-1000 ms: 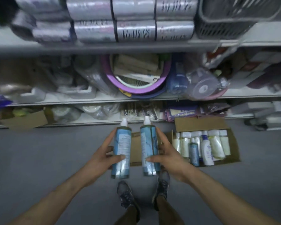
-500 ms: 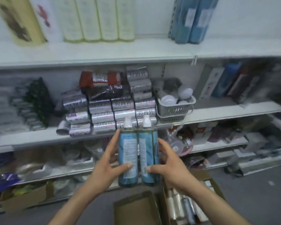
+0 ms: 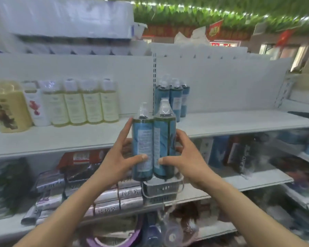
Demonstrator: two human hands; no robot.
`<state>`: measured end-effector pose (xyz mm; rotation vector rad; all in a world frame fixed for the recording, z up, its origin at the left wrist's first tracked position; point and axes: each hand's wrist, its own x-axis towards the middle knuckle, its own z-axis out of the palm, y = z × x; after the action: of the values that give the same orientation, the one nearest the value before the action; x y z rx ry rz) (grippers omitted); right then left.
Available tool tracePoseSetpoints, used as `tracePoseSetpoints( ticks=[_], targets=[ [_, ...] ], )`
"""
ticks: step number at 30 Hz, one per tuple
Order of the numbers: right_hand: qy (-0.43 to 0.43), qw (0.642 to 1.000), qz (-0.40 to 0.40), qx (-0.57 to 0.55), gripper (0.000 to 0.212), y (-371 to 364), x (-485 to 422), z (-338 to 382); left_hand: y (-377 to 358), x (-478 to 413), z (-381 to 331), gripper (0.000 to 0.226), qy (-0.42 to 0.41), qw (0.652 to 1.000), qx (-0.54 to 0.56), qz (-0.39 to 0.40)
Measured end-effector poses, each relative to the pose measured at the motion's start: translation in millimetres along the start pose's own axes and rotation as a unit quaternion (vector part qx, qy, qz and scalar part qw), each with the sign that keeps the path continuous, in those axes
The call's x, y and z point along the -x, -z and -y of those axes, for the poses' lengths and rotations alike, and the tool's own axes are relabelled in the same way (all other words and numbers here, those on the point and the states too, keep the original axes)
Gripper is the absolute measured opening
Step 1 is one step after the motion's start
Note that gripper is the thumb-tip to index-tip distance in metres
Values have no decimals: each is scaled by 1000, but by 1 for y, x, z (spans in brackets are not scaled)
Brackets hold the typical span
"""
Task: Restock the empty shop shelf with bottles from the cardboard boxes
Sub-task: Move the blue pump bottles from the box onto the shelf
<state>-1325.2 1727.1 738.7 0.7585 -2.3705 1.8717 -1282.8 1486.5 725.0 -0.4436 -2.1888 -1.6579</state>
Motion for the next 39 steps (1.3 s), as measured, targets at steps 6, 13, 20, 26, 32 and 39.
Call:
tracePoseSetpoints(
  ticks=[6,13,20,26,32,39],
  targets=[
    [60,998,15,13,87,88,-74,7,-55,-88,-28,105,-28,998,-26,-54],
    [63,998,-12,1,90,133,-139,-22,-93,-139,-42,113,-20,986,-88,-139],
    [17,993,-107,44,85,153,-175,-65,-93,-153,-44,115,25,982,-127,-137],
    [16,987,-130,90,84,154,-206,-83,-103,-171,-28,116,47,980,-133,-140],
    [32,979,-121,163,95,143,-221,-96,-118,-188,-11,116,58,980,-115,-154],
    [-21,996,-6,84,75,177,-212,-129,-117,-190,0,116,51,974,-124,-182]
  ],
)
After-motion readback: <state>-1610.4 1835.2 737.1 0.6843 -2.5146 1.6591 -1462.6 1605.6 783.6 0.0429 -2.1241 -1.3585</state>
